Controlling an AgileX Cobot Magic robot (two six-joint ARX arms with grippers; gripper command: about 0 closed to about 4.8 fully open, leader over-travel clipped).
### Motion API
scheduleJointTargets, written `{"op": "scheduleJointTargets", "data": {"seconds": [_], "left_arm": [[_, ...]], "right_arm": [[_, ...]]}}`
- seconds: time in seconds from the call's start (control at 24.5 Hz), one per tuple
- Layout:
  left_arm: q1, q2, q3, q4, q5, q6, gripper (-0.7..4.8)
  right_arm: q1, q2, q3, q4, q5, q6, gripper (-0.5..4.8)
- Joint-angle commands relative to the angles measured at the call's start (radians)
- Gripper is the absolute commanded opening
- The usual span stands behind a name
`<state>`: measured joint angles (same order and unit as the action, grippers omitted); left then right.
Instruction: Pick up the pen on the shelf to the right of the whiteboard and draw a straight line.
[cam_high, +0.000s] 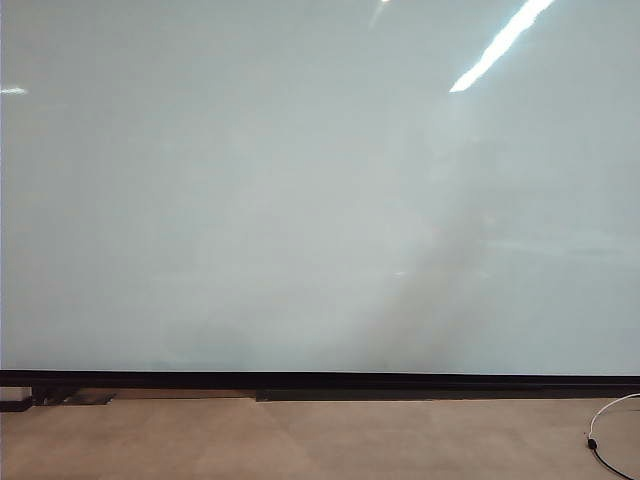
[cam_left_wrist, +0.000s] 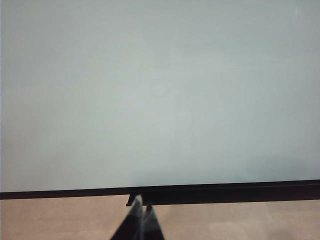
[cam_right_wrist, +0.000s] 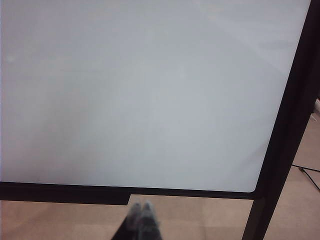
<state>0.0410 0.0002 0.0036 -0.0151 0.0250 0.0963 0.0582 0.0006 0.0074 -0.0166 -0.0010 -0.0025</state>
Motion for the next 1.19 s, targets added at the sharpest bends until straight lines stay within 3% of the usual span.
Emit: {"op": "scheduleJointTargets", "data": {"seconds": [0.04, 0.7, 0.94, 1.06, 1.19], "left_arm": [[0.000, 0.000, 0.003, 0.015, -0.003, -0.002, -0.05], [0.000, 0.000, 0.003, 0.015, -0.003, -0.002, -0.05], [0.000, 0.000, 0.003, 0.015, -0.003, -0.002, -0.05], [0.000, 0.000, 0.003, 0.015, -0.002, -0.002, -0.05], [0.000, 0.000, 0.003, 0.015, -0.003, -0.002, -0.05]], "right_arm": [[0.000, 0.000, -0.007, 0.013, 0.001, 0.002, -0.01], [0.000, 0.000, -0.007, 0.046, -0.002, 0.003, 0.00], [-0.002, 0.001, -0.007, 0.216, 0.024, 0.031, 0.13], [-0.035, 0.003, -0.004, 0.232, 0.085, 0.029, 0.26], [-0.109, 0.006, -0.004, 0.256, 0.022, 0.029, 0.66]]}}
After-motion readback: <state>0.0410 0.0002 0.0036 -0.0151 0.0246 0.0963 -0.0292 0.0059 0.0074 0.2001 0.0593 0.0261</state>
